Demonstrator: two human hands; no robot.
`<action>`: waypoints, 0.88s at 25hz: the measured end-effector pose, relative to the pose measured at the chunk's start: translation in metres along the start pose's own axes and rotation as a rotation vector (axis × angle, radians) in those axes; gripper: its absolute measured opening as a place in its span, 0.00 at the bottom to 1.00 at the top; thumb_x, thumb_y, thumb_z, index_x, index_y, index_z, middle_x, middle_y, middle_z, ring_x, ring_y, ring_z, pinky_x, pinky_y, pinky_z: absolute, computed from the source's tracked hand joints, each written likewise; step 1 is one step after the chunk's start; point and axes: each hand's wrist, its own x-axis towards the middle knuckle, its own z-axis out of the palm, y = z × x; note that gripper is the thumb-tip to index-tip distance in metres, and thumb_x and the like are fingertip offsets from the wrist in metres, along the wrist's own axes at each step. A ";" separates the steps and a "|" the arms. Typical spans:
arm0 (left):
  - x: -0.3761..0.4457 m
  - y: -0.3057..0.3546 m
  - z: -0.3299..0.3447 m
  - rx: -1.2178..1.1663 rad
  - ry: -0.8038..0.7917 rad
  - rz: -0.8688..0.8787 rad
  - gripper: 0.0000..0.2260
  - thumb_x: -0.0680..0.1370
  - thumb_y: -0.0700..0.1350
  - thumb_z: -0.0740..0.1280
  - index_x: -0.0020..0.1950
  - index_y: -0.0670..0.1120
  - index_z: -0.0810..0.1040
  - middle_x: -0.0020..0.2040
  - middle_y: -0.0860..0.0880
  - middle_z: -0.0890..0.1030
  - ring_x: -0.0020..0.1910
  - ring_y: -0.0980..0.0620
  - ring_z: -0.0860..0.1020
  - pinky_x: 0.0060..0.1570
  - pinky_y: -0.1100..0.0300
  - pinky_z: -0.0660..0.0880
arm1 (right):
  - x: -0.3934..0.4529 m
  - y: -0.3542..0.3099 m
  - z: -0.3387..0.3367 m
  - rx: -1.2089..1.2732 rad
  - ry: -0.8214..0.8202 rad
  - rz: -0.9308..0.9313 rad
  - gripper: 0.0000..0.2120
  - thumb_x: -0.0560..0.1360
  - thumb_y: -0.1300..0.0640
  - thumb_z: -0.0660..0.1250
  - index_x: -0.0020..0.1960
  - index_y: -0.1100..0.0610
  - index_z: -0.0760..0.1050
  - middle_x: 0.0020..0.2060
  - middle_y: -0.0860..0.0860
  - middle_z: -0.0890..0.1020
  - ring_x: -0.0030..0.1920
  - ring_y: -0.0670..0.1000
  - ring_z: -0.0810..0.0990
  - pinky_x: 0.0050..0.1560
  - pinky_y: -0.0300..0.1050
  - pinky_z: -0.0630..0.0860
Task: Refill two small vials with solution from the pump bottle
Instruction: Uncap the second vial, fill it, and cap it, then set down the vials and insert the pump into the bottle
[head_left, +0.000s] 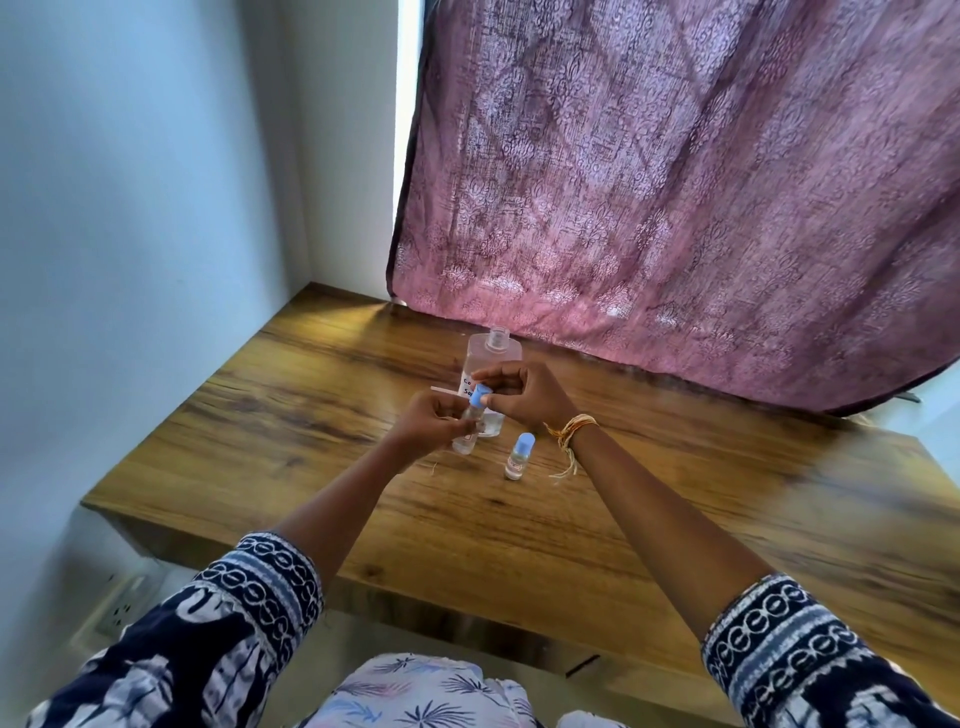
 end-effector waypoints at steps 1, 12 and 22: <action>0.000 0.001 0.001 0.001 0.003 -0.001 0.06 0.73 0.35 0.72 0.49 0.41 0.83 0.34 0.50 0.80 0.28 0.64 0.76 0.28 0.69 0.74 | -0.001 0.000 0.000 -0.033 0.001 -0.005 0.15 0.69 0.69 0.71 0.56 0.63 0.81 0.52 0.58 0.84 0.53 0.54 0.83 0.57 0.46 0.79; -0.002 0.001 0.004 0.048 -0.022 0.051 0.06 0.71 0.36 0.74 0.38 0.45 0.81 0.28 0.57 0.76 0.28 0.63 0.72 0.28 0.68 0.71 | -0.001 -0.002 0.002 -0.389 0.036 0.053 0.19 0.61 0.43 0.79 0.45 0.51 0.78 0.38 0.44 0.81 0.39 0.43 0.80 0.41 0.37 0.76; -0.005 0.006 0.003 0.006 -0.023 0.040 0.07 0.72 0.37 0.74 0.41 0.50 0.82 0.29 0.57 0.81 0.29 0.63 0.78 0.27 0.68 0.74 | -0.002 0.003 -0.002 -0.258 0.097 0.038 0.17 0.61 0.52 0.81 0.46 0.56 0.82 0.39 0.49 0.85 0.37 0.42 0.81 0.37 0.32 0.75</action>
